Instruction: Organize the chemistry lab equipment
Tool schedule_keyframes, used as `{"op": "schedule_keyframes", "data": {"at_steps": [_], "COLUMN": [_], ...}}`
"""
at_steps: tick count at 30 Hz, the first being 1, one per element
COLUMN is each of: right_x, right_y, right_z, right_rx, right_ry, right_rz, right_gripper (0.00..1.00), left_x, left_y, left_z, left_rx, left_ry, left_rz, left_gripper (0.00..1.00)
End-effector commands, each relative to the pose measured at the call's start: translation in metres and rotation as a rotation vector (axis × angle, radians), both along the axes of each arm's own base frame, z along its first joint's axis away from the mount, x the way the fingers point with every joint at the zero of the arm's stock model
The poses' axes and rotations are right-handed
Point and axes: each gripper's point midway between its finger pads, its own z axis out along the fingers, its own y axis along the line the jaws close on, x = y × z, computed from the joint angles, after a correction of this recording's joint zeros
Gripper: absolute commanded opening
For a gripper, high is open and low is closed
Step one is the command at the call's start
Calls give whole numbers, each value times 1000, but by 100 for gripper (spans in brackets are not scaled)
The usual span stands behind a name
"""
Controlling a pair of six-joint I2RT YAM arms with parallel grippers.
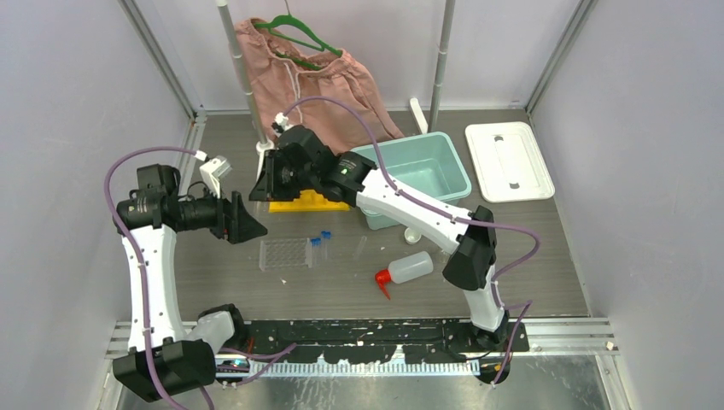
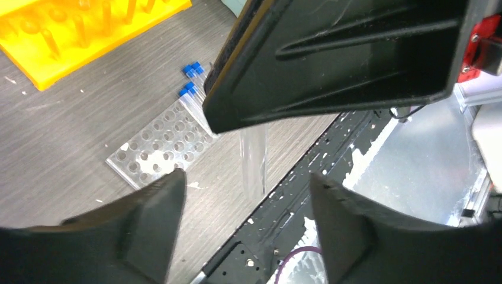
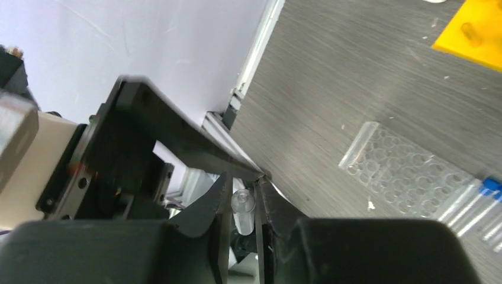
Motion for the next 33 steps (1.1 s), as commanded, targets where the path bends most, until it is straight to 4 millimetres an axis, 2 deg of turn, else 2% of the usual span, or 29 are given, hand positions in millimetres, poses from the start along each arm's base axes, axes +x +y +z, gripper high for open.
{"op": "schedule_keyframes", "data": {"at_steps": [1, 2, 6, 10, 19, 21, 25, 33], "right_x": [21, 27, 60, 87, 111, 116, 126, 139], "right_y": [-14, -19, -40, -50, -33, -28, -22, -10], "right_z": [21, 20, 15, 7, -22, -23, -40, -74], "right_rx": [-35, -65, -182, -239, -261, -257, -281, -341], "right_ry": [-126, -160, -328, -486, -757, -822, -909, -944], "right_rz": [-33, -53, -172, -257, -302, -324, -359, -364], "right_gripper": [1, 1, 1, 1, 1, 1, 1, 1], "left_x": [14, 17, 29, 43, 67, 69, 72, 75], "left_y": [6, 8, 16, 28, 62, 66, 72, 77], "left_z": [2, 0, -7, -19, -48, -50, -54, -53], "left_rx": [8, 11, 17, 35, 88, 86, 77, 67], "left_ry": [-5, 4, 68, 157, 280, 290, 311, 319], "left_rz": [68, 87, 158, 226, 365, 373, 379, 362], "left_gripper": [96, 99, 100, 100, 100, 100, 100, 100]}}
